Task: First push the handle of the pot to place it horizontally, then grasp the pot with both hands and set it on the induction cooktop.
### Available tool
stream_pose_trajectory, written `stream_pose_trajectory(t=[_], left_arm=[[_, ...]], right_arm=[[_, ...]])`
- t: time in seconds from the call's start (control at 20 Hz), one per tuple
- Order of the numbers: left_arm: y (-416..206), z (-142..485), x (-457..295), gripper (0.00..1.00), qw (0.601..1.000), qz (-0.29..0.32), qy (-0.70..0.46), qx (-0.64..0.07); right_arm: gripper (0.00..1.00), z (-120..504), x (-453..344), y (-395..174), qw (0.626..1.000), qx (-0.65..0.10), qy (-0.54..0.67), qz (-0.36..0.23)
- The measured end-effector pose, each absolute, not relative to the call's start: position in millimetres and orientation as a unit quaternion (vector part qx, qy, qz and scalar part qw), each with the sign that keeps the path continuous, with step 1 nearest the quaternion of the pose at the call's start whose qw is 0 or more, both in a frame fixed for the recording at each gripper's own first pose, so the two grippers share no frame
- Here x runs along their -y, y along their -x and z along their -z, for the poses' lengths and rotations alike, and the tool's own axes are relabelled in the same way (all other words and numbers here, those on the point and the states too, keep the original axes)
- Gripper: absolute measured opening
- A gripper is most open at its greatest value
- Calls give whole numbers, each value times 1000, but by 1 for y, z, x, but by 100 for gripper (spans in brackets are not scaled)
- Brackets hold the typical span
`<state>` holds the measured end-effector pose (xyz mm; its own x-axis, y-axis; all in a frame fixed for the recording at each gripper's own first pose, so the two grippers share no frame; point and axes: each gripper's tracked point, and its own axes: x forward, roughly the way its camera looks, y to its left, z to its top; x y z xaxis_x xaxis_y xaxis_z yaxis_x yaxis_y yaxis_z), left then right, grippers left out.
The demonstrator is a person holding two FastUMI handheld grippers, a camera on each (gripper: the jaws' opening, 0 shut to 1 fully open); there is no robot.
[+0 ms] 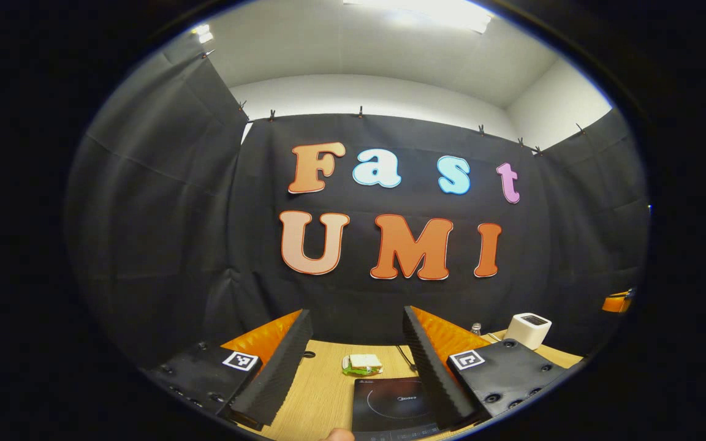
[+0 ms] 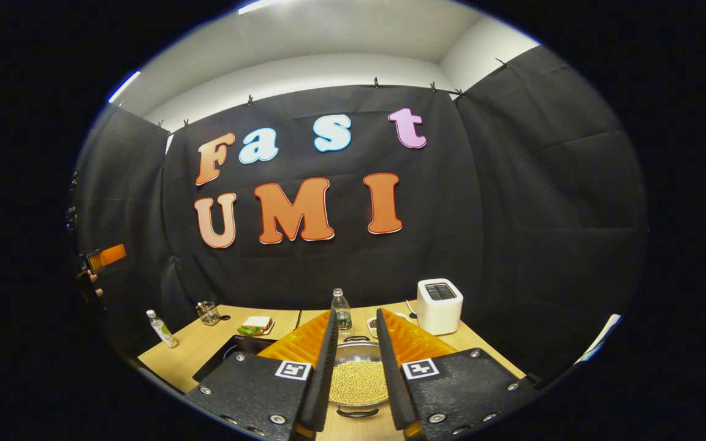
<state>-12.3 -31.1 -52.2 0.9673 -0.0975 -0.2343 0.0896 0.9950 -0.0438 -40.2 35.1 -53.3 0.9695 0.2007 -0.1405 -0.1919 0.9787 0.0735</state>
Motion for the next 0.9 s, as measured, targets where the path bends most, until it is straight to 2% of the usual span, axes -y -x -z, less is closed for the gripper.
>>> stream_pose_trajectory(t=[0.15, 0.25, 0.35, 0.9], left_arm=[[15, 52, 31, 99, 992, 47, 11, -119], [15, 51, 31, 99, 992, 46, 9, -117], [14, 50, 29, 99, 992, 44, 8, -115], [17, 53, 32, 98, 992, 46, 5, -120]], right_arm=[[24, 68, -37, 42, 991, -87, -24, -95], [10, 80, -41, 45, 990, -99, -21, -97], [4, 93, -46, 47, 988, -112, -14, -101], [4, 182, -87, 68, 968, -205, 13, -145]])
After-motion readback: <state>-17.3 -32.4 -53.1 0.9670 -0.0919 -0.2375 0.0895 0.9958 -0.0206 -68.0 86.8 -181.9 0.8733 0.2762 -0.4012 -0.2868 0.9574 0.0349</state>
